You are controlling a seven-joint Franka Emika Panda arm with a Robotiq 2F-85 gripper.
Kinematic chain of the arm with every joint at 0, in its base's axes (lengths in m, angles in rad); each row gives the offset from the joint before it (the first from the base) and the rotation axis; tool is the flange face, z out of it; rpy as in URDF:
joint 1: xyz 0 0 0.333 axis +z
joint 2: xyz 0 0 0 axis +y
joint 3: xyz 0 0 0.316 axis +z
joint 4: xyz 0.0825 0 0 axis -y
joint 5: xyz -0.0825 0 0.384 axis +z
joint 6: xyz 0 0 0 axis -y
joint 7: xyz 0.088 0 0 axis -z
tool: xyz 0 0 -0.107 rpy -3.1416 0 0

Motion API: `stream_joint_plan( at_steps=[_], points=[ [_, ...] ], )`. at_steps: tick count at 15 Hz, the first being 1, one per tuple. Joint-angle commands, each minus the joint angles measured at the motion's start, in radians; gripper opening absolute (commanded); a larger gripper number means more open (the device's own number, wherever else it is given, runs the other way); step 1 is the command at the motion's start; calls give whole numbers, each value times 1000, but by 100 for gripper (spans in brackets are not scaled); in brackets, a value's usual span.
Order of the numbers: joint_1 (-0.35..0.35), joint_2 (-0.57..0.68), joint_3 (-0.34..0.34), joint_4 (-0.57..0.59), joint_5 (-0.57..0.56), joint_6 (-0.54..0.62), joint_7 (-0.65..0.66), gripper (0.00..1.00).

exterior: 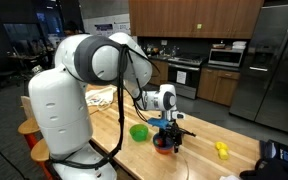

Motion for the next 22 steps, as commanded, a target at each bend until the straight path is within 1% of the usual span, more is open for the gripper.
stream_joint_plan(
  at_steps=[1,4,9,12,16,22],
  points=[
    [7,-35,12,-34,-17,20,35,100],
    [10,-63,19,-31,-5,19,23,100],
    [8,-126,31,-15,46,1,-8,100],
    [5,-162,42,-26,52,8,-14,100],
    [6,-192,62,-71,32,30,-11,100],
    [6,-218,96,-169,4,72,-9,100]
  ],
)
